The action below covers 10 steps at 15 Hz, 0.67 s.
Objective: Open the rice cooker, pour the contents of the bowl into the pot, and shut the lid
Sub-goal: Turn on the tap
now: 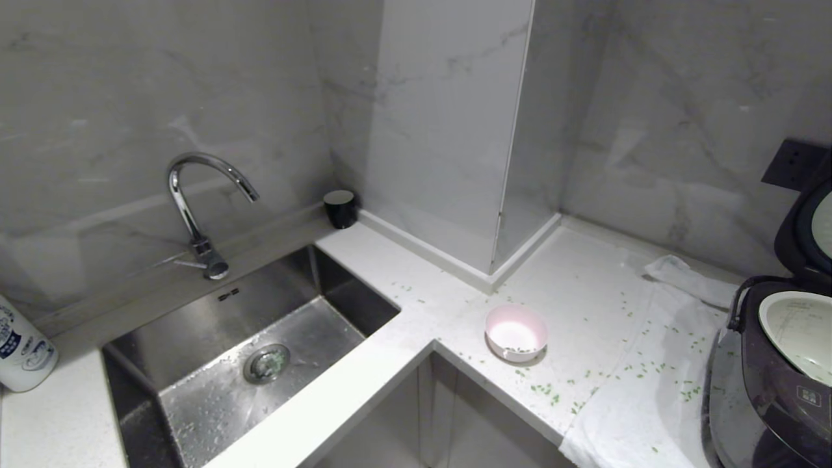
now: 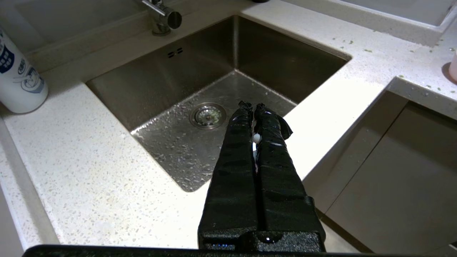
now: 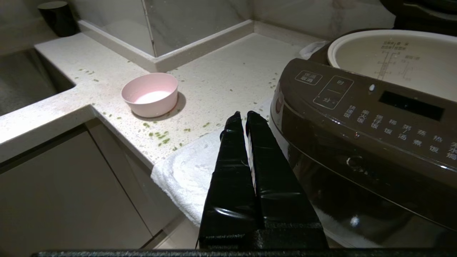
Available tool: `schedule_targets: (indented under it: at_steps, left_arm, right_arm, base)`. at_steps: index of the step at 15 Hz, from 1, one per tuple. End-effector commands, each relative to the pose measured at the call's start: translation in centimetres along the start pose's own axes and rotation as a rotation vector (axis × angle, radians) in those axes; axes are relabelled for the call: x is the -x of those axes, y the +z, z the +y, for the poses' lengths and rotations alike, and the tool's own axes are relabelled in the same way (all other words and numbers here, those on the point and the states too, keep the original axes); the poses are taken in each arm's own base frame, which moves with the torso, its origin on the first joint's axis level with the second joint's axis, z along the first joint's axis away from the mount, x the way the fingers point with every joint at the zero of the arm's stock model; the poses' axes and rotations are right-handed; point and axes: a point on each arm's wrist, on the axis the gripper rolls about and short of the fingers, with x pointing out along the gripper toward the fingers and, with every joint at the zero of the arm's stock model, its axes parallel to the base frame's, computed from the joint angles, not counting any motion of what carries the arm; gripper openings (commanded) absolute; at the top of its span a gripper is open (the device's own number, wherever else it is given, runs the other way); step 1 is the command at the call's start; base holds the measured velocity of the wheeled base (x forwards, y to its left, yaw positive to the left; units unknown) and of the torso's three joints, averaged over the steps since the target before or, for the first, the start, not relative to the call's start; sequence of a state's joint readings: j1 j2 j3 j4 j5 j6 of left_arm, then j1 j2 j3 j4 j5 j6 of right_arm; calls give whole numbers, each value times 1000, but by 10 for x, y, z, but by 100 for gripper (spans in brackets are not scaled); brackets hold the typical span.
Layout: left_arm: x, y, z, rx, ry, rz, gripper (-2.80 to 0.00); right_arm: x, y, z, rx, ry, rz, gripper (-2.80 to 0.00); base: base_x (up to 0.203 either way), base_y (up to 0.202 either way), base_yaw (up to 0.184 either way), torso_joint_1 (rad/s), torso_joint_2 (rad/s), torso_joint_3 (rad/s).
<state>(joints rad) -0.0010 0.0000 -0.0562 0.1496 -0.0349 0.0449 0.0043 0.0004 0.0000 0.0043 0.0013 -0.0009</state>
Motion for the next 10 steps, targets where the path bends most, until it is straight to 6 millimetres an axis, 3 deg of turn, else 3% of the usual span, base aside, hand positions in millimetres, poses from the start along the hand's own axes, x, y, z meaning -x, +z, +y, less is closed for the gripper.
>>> schedule_targets:
  at_steps: [1, 4, 8, 10]
  left_arm:
    - [0, 0, 0, 1, 1, 0, -280]
    - [0, 0, 0, 0, 1, 0, -280]
    - [0, 0, 0, 0, -1, -1, -280]
    - [0, 0, 0, 0, -1, 0, -280]
  right_arm:
    - [0, 0, 0, 0, 2, 1, -280]
    - [0, 0, 0, 1, 1, 1, -280]
    - [0, 0, 0, 1, 2, 1, -280]
    - [0, 0, 0, 1, 1, 1, -280]
  base:
    - [0, 0, 0, 0, 0, 0]
    - [0, 0, 0, 0, 0, 0]
    - [172, 0, 1, 3, 1, 8]
    - [56, 0, 3, 6, 4, 0]
